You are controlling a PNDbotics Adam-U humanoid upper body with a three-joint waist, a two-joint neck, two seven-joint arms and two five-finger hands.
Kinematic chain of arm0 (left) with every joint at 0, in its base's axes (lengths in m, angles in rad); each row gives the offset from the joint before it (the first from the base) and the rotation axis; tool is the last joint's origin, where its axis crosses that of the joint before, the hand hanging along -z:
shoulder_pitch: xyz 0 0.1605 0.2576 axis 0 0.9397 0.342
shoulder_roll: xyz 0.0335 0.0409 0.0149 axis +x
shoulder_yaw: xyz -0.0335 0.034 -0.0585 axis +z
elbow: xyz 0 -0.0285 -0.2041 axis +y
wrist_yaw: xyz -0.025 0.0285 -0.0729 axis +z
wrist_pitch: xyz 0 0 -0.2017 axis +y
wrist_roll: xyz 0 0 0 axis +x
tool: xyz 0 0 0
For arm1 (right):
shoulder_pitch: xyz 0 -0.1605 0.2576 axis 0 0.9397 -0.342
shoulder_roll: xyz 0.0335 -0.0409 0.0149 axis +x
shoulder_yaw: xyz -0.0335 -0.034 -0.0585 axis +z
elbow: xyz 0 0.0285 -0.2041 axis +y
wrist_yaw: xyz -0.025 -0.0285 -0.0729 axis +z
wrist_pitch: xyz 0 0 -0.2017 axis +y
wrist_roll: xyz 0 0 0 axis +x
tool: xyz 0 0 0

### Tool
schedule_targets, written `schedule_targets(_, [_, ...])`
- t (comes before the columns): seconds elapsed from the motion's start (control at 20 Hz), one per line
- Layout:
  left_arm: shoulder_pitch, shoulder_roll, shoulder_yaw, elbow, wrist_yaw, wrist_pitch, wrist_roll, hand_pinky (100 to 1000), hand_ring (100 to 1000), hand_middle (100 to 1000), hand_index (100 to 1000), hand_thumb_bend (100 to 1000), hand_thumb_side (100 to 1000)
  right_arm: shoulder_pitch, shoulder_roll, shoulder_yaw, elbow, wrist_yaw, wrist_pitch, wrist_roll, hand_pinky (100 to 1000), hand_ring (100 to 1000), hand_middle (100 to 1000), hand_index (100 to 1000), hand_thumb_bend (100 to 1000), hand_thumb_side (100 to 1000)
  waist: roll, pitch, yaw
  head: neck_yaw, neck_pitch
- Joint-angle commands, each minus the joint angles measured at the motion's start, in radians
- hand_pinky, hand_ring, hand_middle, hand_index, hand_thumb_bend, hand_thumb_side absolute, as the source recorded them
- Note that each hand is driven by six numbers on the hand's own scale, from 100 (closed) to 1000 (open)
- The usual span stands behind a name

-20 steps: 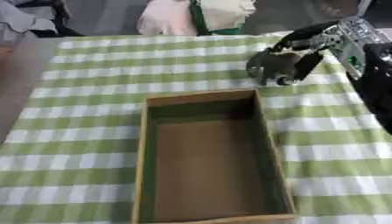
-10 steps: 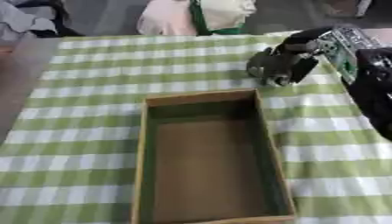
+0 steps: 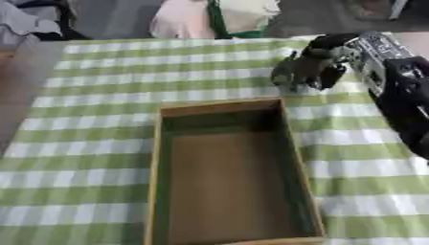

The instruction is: Pick up objects on the table and place them in the box.

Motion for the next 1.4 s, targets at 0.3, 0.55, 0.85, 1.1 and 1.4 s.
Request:
schedule_targets(0.3, [-0.013,0.009,0.005,-0.016,-0.009,0.004,0.004,447,595,638,794,140,754,-0.019,-0.035,-0.004,-0.096,-0.115,0.056,0.002,672,705,437,498,100,160,-0.003,-0.024,-0.002,0.001,-0.002])
schedule_targets(0.55, [-0.011,0.009,0.006,-0.016,-0.011,0.005,0.005,448,595,638,793,140,753,-0.012,-0.060,0.006,-0.192,-0.218,0.112,0.012,643,668,385,398,100,219,-0.004,-0.029,-0.004,0.002,-0.001])
schedule_targets(0.85, [-0.010,0.014,0.007,-0.016,-0.012,0.005,0.006,449,595,639,793,140,749,-0.002,-0.116,0.026,-0.354,-0.334,0.153,0.025,633,646,358,380,100,218,-0.004,-0.039,-0.008,0.008,0.005])
schedule_targets(1.1, [-0.008,0.021,0.008,-0.016,-0.013,0.006,0.008,451,595,639,792,143,746,0.017,-0.187,0.065,-0.543,-0.433,0.179,0.032,635,645,361,384,100,216,-0.008,-0.051,-0.015,0.018,0.013])
schedule_targets(1.4, [-0.009,0.027,0.005,-0.016,-0.013,0.005,0.007,453,595,639,791,144,742,0.052,-0.253,0.124,-0.772,-0.510,0.201,0.045,637,645,364,384,100,217,-0.011,-0.065,-0.018,0.023,0.024])
